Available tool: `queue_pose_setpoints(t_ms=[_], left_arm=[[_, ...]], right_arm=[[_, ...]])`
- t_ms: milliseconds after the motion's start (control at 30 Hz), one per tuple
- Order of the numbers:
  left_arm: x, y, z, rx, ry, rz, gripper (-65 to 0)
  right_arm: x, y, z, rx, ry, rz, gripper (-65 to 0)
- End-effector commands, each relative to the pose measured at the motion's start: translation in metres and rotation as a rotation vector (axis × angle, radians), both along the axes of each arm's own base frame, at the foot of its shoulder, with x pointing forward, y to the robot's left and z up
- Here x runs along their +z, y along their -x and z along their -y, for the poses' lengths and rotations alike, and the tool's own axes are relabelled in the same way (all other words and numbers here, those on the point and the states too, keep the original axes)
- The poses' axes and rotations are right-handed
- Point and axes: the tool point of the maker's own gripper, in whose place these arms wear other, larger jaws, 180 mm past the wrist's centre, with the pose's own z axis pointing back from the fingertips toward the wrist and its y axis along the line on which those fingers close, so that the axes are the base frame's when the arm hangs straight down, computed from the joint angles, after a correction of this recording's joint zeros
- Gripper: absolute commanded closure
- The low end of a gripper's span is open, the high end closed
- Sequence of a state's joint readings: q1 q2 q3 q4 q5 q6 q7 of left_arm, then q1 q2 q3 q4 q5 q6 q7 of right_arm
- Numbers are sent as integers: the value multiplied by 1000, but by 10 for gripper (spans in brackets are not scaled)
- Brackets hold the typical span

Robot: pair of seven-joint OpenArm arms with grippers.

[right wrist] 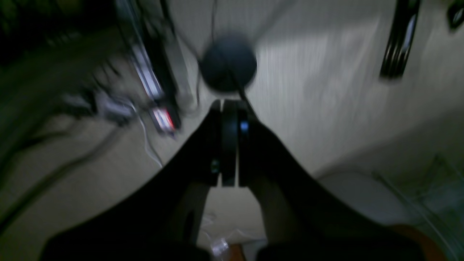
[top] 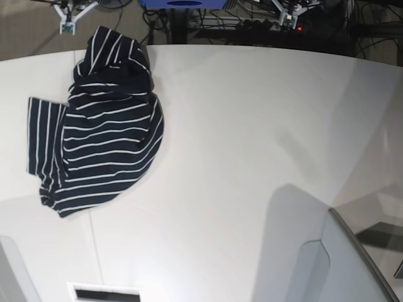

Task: Layout the t-shirt on the table in an organized manner, then fold the t-shirt properly
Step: 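Lower the right gripper onto the striped shirt and grasp its fabric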

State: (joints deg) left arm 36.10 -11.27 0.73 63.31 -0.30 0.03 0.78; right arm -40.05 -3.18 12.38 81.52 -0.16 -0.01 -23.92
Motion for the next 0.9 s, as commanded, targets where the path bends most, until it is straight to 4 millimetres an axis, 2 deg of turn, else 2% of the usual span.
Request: queue_pose_setpoints(t_ms=[0, 200, 333, 467, 533, 633, 733, 800, 867], left_arm=[[11, -8, -5, -20, -7, 42, 0], [65, -62, 15, -78, 28, 239, 0], [97, -96, 30, -93, 58, 359, 0], [131, -146, 72, -107, 189, 495, 0], [140, -166, 97, -138, 248, 539, 0], [148, -186, 134, -215, 315, 578, 0], [141, -196, 168, -282, 356, 529, 0], [135, -205, 195, -338, 370, 472, 0], [131, -213, 217, -378, 376, 425, 0]], right_arm=[[15, -9, 0, 7, 9, 52, 0], [74, -81, 12, 46, 65, 288, 0], [107, -137, 4, 103, 49, 444, -2], [121, -186, -12, 173, -6, 525, -17], [127, -207, -7, 171, -5, 527, -80], [144, -236, 23, 117, 36, 550, -239], [153, -252, 53, 77, 57, 557, -411], [150, -257, 69, 55, 46, 543, -500], [140, -258, 84, 32, 25, 511, -542]])
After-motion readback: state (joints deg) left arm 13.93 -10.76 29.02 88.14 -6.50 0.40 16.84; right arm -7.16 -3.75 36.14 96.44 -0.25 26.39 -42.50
